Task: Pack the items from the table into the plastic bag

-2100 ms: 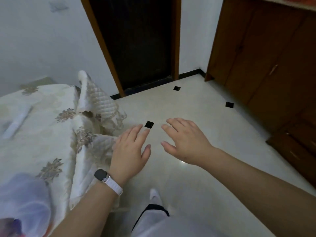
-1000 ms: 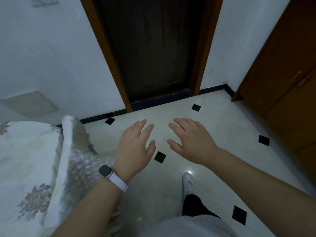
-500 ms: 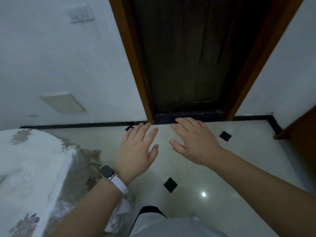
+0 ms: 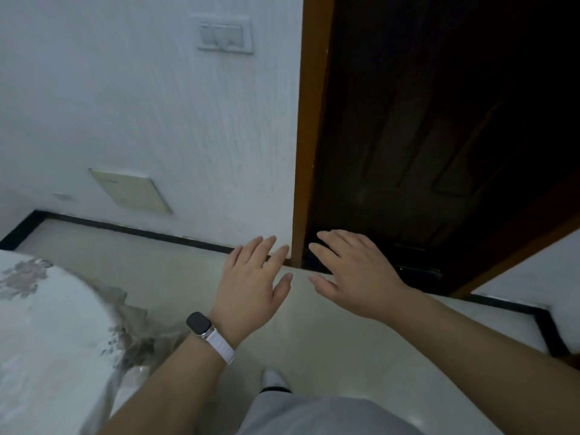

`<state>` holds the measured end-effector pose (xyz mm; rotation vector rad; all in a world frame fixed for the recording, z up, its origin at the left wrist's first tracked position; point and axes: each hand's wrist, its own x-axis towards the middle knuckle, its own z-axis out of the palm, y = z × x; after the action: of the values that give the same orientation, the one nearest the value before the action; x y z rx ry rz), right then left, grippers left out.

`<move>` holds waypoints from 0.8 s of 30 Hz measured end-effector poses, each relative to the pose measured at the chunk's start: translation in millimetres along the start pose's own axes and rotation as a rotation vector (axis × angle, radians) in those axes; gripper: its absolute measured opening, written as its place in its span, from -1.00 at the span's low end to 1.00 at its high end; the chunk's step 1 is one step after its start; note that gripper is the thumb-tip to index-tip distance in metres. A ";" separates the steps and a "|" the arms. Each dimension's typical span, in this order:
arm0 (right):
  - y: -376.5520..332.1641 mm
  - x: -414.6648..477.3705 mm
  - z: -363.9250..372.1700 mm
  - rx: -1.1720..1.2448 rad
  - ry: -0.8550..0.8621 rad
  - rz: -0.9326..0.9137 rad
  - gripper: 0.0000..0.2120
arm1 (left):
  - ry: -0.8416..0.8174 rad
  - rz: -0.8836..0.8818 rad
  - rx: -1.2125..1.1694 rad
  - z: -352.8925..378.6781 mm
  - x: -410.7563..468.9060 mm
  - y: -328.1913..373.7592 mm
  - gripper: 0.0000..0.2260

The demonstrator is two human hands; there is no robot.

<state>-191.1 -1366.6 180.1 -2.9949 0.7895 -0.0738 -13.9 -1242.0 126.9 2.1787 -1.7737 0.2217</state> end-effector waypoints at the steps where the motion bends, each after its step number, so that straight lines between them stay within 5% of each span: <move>1: -1.8 21.7 -3.5 -0.013 0.008 -0.016 -0.47 | 0.016 0.004 -0.006 0.1 12.7 -16.1 -0.58; 10: -12.8 178.9 5.5 0.006 0.062 -0.190 -0.49 | 0.148 -0.150 0.041 -2.4 81.1 -127.3 -0.61; 24: -30.1 442.8 42.7 0.186 0.066 -0.650 -0.46 | 0.079 -0.574 0.285 1.7 169.4 -266.1 -0.59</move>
<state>210.9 -1557.7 154.6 -2.9376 -0.2057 -0.2487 281.4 -1352.0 139.6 2.7272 -1.0596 0.4307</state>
